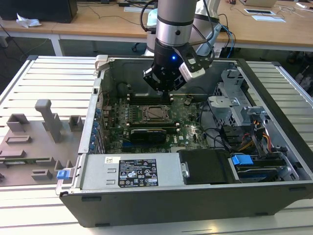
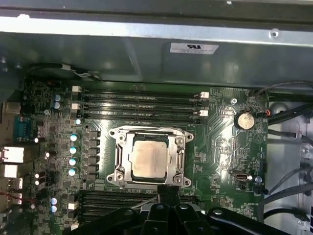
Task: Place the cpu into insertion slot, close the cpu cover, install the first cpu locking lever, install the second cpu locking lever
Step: 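Install the second cpu locking lever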
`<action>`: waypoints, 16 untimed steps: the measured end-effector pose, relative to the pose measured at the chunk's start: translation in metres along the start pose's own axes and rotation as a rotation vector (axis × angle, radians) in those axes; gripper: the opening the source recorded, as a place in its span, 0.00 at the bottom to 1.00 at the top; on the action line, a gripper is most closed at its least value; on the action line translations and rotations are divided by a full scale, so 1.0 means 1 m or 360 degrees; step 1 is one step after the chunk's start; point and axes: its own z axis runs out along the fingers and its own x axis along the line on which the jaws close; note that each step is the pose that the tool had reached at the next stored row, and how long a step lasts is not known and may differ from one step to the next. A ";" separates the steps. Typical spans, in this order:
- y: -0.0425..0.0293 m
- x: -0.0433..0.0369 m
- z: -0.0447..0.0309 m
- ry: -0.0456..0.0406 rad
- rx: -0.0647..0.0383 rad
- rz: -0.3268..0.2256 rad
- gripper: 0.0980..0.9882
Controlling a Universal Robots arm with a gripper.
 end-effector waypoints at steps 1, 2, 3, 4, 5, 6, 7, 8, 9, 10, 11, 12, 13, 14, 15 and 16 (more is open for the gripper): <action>-0.0017 0.0001 0.0000 0.0000 0.0000 0.0000 0.01; -0.0032 0.0002 0.0000 0.0000 0.0000 0.0000 0.01; -0.0041 0.0002 0.0000 0.0000 0.0000 0.0000 0.01; -0.0049 0.0002 0.0000 0.0000 0.0000 0.0000 0.01; -0.0060 0.0003 0.0000 0.0000 0.0000 0.0000 0.01; -0.0071 0.0003 0.0000 0.0000 0.0000 0.0000 0.01; -0.0078 0.0004 0.0000 0.0000 0.0000 0.0000 0.01; -0.0085 0.0004 0.0000 0.0000 0.0000 0.0000 0.01; -0.0096 0.0005 -0.0001 0.0000 0.0000 0.0000 0.01; -0.0108 0.0005 -0.0001 0.0000 0.0000 0.0000 0.01; -0.0113 0.0005 -0.0001 0.0000 0.0000 0.0000 0.01; -0.0120 0.0006 0.0000 0.0000 0.0000 0.0000 0.01; -0.0126 0.0006 -0.0001 0.0000 0.0000 0.0000 0.01; -0.0135 0.0006 -0.0001 0.0000 0.0000 0.0000 0.01; -0.0151 0.0007 -0.0001 0.0000 0.0000 0.0000 0.01; -0.0161 0.0008 0.0000 0.0000 0.0000 0.0000 0.01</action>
